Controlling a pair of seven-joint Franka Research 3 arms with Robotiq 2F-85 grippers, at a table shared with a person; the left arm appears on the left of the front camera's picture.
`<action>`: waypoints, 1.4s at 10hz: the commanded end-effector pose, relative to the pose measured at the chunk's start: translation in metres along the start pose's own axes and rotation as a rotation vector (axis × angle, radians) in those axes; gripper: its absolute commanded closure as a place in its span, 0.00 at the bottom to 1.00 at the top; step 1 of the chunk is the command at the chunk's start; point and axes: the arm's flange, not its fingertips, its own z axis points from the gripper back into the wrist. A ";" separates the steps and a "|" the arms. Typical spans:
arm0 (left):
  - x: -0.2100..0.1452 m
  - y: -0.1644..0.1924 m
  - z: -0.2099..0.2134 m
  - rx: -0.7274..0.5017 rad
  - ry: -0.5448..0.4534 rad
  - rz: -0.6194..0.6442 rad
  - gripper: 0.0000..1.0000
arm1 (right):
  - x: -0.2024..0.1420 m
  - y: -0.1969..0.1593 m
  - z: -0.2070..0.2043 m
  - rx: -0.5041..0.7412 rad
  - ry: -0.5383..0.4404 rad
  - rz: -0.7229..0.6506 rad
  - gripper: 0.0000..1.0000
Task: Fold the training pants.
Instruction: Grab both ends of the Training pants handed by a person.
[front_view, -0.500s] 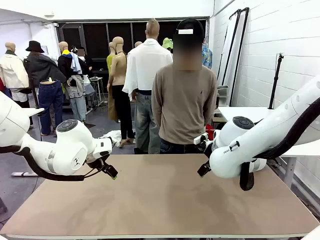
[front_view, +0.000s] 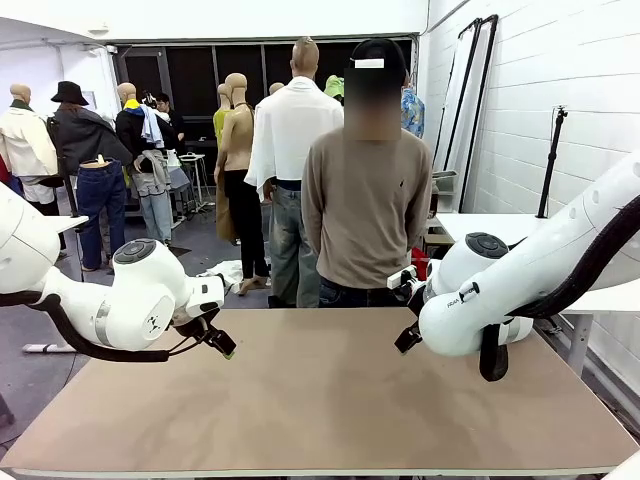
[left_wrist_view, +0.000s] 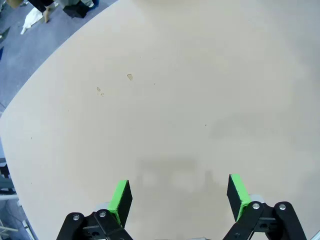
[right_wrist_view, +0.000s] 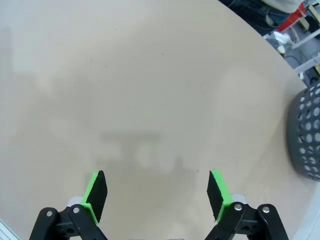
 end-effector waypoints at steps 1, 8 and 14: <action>0.000 0.001 0.000 0.001 0.000 0.002 0.00 | 0.000 0.000 0.000 0.000 0.000 -0.001 0.00; 0.000 0.001 0.000 0.001 0.000 0.002 0.00 | 0.000 0.000 0.000 0.000 0.000 -0.001 0.00; 0.029 0.000 0.052 0.016 0.032 -0.052 0.00 | 0.019 -0.016 0.048 0.040 -0.020 0.010 0.00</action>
